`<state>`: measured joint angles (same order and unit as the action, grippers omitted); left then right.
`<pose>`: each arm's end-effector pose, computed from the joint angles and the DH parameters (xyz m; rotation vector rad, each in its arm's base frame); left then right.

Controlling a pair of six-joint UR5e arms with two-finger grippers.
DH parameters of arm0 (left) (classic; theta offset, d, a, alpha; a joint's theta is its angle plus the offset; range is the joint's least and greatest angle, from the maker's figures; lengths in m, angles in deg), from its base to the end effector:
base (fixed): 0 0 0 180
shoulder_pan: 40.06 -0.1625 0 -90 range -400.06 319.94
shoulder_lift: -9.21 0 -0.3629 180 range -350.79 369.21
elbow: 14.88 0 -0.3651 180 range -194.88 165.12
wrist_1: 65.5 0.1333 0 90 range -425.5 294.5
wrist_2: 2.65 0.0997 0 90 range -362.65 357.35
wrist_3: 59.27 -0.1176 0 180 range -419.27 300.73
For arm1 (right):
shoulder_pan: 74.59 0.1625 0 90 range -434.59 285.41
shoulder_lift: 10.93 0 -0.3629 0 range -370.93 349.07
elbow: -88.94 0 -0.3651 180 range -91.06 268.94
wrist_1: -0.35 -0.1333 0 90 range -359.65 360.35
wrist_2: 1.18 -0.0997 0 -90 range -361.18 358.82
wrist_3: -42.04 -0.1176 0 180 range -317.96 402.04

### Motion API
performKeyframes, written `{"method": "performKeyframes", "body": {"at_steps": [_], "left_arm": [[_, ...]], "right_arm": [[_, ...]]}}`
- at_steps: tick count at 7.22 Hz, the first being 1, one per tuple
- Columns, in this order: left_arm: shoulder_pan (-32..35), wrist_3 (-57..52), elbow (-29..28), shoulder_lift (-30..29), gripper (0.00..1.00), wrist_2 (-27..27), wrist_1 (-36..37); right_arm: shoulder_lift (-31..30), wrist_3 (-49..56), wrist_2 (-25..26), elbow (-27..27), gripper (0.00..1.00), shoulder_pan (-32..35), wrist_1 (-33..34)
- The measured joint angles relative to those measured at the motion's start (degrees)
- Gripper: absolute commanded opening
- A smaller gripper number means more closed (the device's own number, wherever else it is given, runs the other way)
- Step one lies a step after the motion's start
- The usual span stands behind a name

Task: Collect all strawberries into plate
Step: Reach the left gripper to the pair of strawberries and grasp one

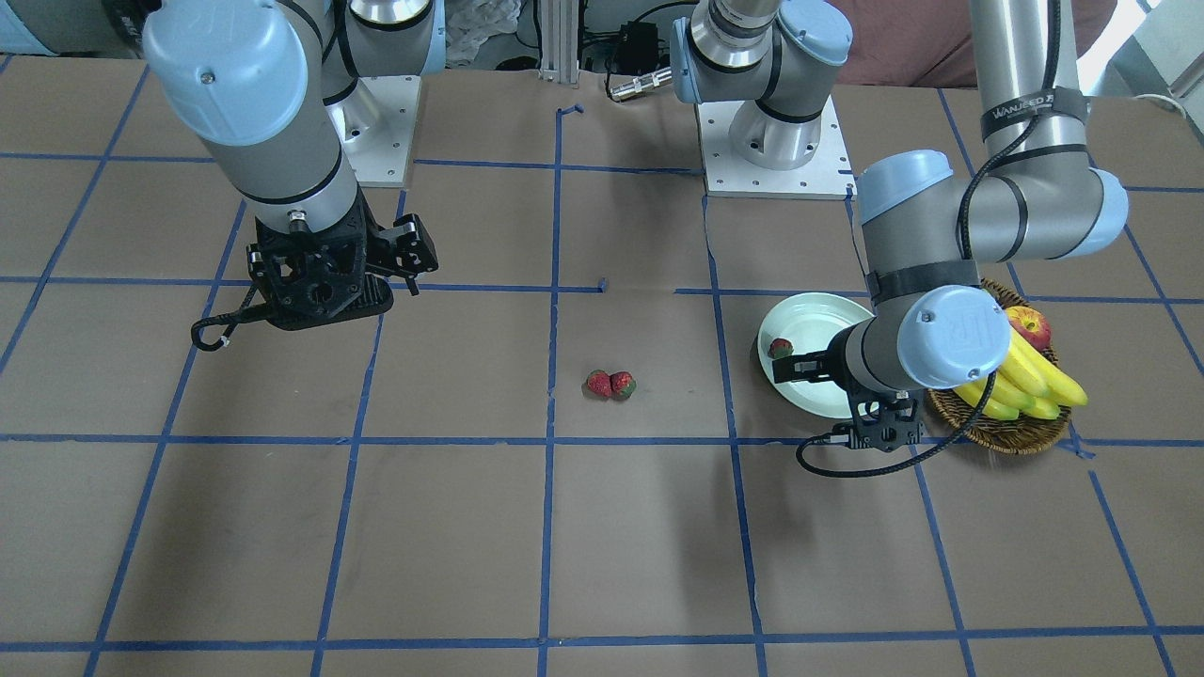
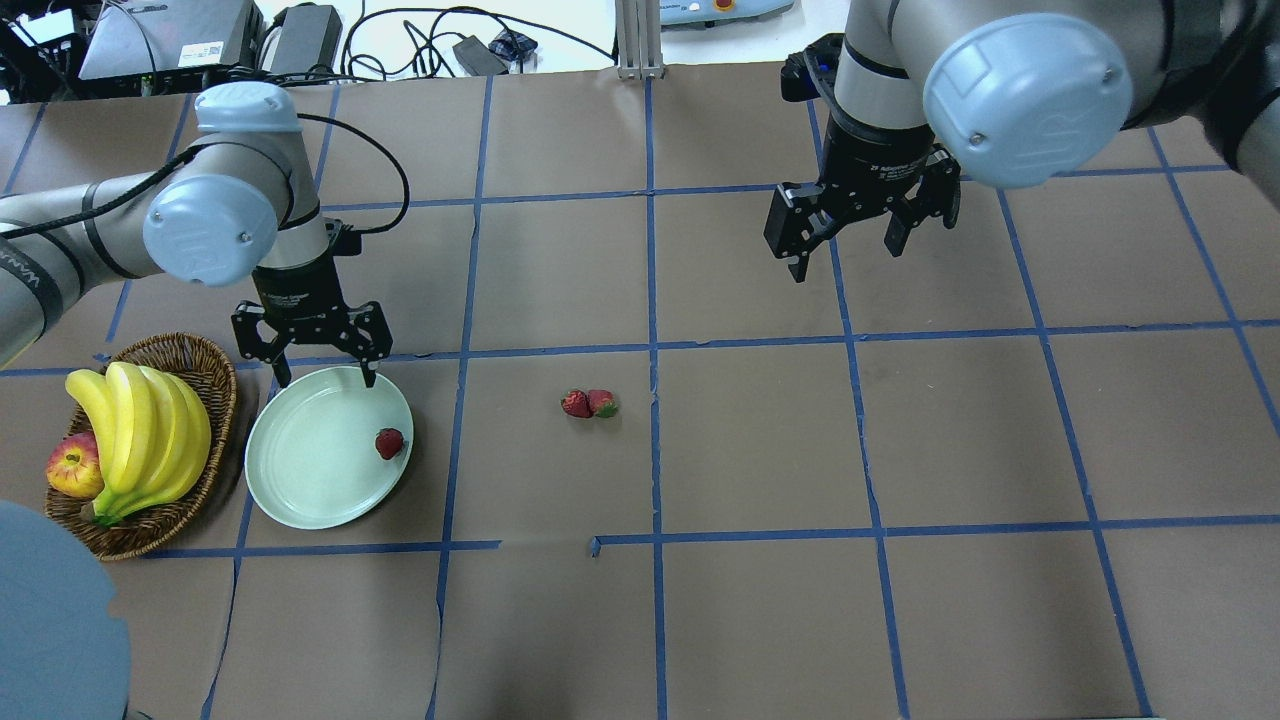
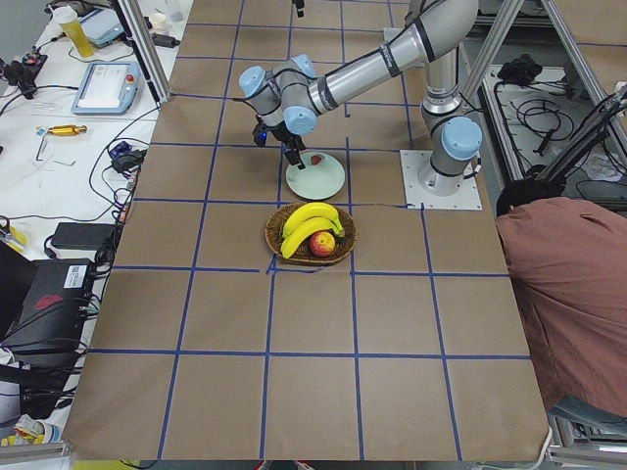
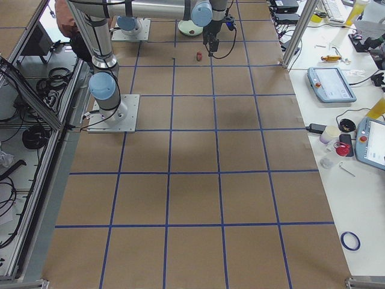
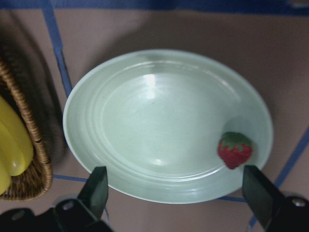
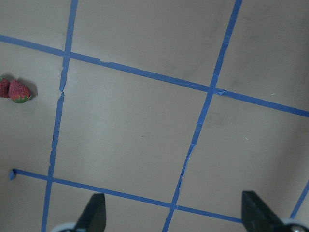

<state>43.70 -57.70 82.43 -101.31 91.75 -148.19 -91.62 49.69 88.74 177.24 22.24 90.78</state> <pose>-0.0689 -0.5129 0.1872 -0.1854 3.0249 0.5528 0.1926 -0.4854 0.3431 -0.3947 3.1082 0.1966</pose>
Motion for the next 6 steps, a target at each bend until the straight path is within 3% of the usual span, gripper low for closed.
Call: {"method": "performKeyframes", "body": {"at_steps": [4,6], "left_arm": [[7.06,16.15,-0.67,-1.12,0.97,-12.26,3.06],[8.70,18.74,0.62,-2.50,0.96,-18.23,5.77]], "right_arm": [[-0.07,-0.17,-0.09,0.04,1.00,0.08,-0.23],[-0.03,-0.18,-0.11,0.09,1.00,0.22,-0.24]]}}
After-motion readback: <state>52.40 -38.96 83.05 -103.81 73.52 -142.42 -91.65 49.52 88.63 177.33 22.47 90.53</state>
